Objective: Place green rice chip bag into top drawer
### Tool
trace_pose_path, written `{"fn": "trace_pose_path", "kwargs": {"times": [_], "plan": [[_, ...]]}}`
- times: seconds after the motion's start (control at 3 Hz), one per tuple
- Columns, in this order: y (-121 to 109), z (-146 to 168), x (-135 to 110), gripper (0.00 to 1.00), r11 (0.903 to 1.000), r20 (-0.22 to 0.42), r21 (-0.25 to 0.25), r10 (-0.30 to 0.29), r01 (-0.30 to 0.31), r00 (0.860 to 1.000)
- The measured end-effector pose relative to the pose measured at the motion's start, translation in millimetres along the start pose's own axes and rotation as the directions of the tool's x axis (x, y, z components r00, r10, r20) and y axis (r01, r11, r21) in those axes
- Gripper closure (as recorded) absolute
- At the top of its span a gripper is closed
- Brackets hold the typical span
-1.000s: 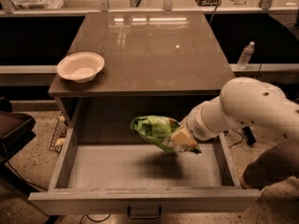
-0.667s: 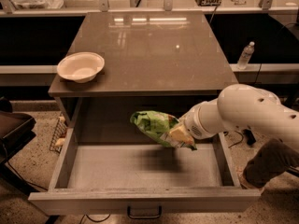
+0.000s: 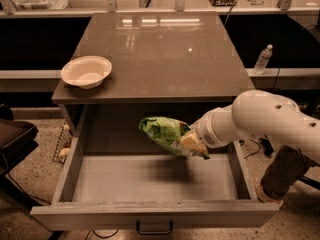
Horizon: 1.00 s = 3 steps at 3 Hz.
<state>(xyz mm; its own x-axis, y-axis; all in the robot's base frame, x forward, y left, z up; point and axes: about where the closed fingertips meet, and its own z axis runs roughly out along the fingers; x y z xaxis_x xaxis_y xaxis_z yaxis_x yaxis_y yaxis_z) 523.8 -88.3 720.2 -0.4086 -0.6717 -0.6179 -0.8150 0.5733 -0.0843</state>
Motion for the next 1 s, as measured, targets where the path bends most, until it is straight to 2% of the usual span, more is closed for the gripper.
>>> {"fn": "trace_pose_path", "kwargs": {"times": [0.33, 0.67, 1.0], "plan": [[0.8, -0.2, -1.0, 0.39, 1.0000, 0.000, 0.000, -0.003, 0.003, 1.000], [2.0, -0.5, -2.4, 0.07, 1.0000, 0.000, 0.000, -0.007, 0.007, 1.000], [2.5, -0.7, -3.0, 0.00, 1.0000, 0.000, 0.000, -0.008, 0.008, 1.000]]}}
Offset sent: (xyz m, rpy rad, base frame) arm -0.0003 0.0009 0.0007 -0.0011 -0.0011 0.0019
